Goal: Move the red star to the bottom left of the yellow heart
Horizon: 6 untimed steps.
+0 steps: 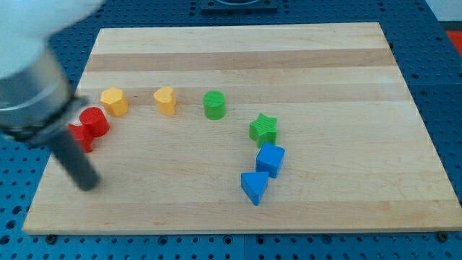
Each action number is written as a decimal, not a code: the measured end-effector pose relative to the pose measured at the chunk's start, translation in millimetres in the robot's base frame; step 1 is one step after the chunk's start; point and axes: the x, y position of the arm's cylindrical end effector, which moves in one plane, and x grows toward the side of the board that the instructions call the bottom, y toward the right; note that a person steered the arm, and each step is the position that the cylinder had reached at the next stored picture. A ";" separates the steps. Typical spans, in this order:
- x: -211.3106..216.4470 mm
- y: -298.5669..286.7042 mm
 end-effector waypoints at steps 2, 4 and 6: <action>-52.3 -35.9; -87.2 96.7; -69.5 111.3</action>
